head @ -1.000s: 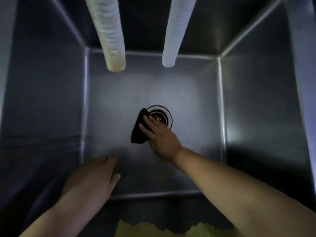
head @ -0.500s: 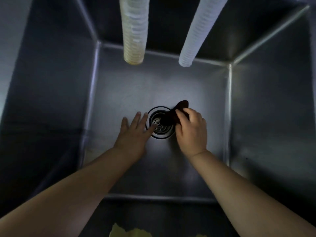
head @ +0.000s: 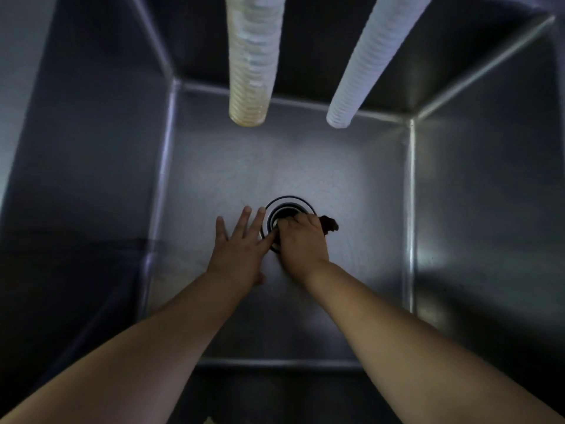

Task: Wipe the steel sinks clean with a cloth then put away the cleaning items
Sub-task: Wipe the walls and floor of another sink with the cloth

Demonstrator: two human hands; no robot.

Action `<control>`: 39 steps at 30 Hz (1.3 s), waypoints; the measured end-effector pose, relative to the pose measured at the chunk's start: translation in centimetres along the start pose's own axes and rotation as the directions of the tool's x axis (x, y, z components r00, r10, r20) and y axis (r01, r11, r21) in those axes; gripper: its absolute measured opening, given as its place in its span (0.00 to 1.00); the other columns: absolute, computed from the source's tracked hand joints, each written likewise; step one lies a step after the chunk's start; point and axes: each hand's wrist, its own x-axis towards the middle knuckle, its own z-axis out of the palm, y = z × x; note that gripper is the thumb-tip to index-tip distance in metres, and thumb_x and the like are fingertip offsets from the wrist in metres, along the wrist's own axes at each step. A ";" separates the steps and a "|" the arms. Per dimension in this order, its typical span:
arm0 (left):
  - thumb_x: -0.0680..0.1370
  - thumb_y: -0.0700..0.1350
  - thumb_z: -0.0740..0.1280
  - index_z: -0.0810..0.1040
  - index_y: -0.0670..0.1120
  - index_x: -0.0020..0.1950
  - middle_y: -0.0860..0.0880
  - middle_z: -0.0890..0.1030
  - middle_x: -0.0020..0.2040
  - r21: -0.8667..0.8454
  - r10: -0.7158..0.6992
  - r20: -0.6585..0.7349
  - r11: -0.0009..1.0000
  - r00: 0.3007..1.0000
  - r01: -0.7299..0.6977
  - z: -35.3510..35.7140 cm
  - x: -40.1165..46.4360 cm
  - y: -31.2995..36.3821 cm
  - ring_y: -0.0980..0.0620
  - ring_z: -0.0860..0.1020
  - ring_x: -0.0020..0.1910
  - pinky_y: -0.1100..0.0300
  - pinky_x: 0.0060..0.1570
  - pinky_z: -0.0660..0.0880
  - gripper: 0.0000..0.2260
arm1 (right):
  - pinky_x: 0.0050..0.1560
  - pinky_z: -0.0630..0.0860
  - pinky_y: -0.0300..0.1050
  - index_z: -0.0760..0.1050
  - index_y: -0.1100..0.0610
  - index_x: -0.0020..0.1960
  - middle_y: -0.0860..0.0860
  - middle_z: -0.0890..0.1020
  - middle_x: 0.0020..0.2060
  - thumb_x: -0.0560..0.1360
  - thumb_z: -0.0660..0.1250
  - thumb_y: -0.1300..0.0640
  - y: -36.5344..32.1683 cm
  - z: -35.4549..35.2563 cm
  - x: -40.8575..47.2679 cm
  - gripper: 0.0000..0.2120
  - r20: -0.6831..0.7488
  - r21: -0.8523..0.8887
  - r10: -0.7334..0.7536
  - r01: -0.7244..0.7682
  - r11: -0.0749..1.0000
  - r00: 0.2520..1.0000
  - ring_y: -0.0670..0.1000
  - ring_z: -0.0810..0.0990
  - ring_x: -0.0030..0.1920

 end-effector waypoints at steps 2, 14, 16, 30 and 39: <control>0.72 0.58 0.69 0.35 0.57 0.75 0.47 0.28 0.74 0.006 0.006 -0.015 1.000 1.000 -0.006 0.2 0.1 -0.1 0.43 0.30 0.73 0.33 0.67 0.37 0.46 | 0.58 0.57 0.42 0.70 0.57 0.58 0.56 0.76 0.55 0.74 0.58 0.62 0.6 -0.3 -0.2 0.13 0.051 0.100 0.014 -0.019 0.995 0.999 0.56 0.68 0.58; 0.73 0.59 0.67 0.37 0.58 0.75 0.47 0.26 0.73 0.019 0.005 -0.029 1.000 1.000 -0.005 0.8 0.2 -0.2 0.44 0.28 0.72 0.33 0.67 0.35 0.45 | 0.56 0.59 0.41 0.66 0.56 0.61 0.56 0.74 0.58 0.71 0.59 0.68 1.5 -0.8 -0.2 0.20 0.135 0.265 -0.008 -0.028 0.964 0.991 0.58 0.65 0.62; 0.73 0.59 0.68 0.38 0.58 0.76 0.47 0.27 0.74 0.009 0.010 -0.022 1.000 1.000 -0.010 0.7 0.2 -0.2 0.44 0.28 0.72 0.33 0.69 0.36 0.44 | 0.61 0.60 0.44 0.68 0.58 0.64 0.58 0.74 0.61 0.71 0.60 0.68 1.9 -0.8 -1.2 0.21 0.052 0.225 -0.048 0.035 0.974 0.998 0.59 0.67 0.63; 0.73 0.58 0.67 0.38 0.58 0.76 0.47 0.26 0.73 -0.007 0.010 -0.011 1.000 1.000 -0.011 0.8 0.3 -0.3 0.44 0.27 0.72 0.33 0.66 0.34 0.43 | 0.64 0.54 0.44 0.67 0.54 0.65 0.55 0.69 0.65 0.73 0.59 0.61 0.4 0.1 -0.4 0.20 0.100 0.152 0.082 -0.097 0.984 0.992 0.57 0.62 0.65; 0.72 0.58 0.68 0.37 0.59 0.75 0.49 0.21 0.68 -0.011 -0.001 -0.035 1.000 0.999 0.000 1.2 0.4 -0.3 0.44 0.26 0.71 0.33 0.67 0.34 0.44 | 0.62 0.60 0.44 0.64 0.53 0.64 0.55 0.71 0.63 0.73 0.60 0.63 1.2 -1.3 0.6 0.20 0.250 0.198 0.013 -0.065 0.978 0.968 0.57 0.61 0.64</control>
